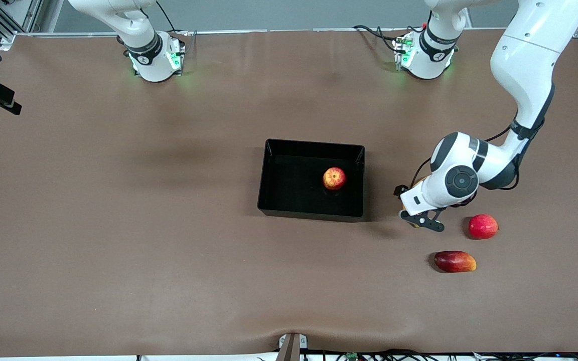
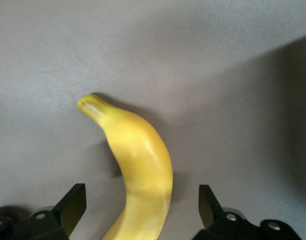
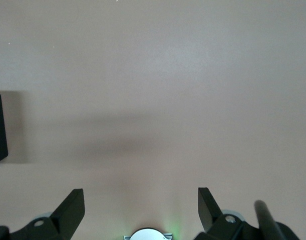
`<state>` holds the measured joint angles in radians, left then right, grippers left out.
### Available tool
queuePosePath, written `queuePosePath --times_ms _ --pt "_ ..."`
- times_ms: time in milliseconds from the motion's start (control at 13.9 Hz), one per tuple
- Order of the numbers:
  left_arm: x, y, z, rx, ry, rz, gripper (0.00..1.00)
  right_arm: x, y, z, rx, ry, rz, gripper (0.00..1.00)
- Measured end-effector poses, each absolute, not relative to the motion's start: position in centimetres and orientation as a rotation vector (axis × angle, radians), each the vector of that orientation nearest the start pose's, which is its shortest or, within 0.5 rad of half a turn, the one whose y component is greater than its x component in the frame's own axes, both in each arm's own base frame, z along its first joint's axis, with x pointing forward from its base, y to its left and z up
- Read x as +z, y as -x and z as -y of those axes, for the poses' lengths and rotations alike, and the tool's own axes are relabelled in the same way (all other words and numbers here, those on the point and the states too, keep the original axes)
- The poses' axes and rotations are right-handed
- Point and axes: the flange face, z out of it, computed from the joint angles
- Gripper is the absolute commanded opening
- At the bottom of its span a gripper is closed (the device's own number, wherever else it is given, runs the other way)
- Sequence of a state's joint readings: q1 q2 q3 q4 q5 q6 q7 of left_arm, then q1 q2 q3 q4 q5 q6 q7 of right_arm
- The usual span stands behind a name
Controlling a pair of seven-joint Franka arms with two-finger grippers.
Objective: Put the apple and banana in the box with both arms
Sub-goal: 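Move the left gripper to the yellow banana and grasp it, then carry the banana over the black box with the left gripper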
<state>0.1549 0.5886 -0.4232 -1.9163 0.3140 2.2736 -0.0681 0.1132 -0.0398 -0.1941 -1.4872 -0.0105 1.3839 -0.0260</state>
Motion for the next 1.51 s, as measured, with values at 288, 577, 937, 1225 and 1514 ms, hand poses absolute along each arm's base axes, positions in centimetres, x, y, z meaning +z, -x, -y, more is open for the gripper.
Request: queuePosePath --times_ms 288,577,937,1225,1514 --pt "19.0 -58.7 14.6 0.265 3.062 -0.591 0.0 66.8 -52.0 4.4 0.1 3.131 -0.084 1.0" --pt "22.2 -59.1 14.3 0.276 3.026 -0.578 0.0 66.9 -52.0 4.4 0.097 3.13 -0.084 1.0" --pt "35.5 -59.6 18.6 0.296 3.074 -0.494 0.0 66.9 -52.1 4.7 0.088 3.13 -0.092 1.0" --pt "39.8 -58.1 27.9 0.23 3.126 -0.242 0.0 67.0 -52.2 4.9 0.071 3.131 -0.097 1.0" --pt "39.1 -56.2 37.8 0.236 3.163 0.03 0.0 67.0 -52.2 5.1 0.061 3.131 -0.103 1.0"
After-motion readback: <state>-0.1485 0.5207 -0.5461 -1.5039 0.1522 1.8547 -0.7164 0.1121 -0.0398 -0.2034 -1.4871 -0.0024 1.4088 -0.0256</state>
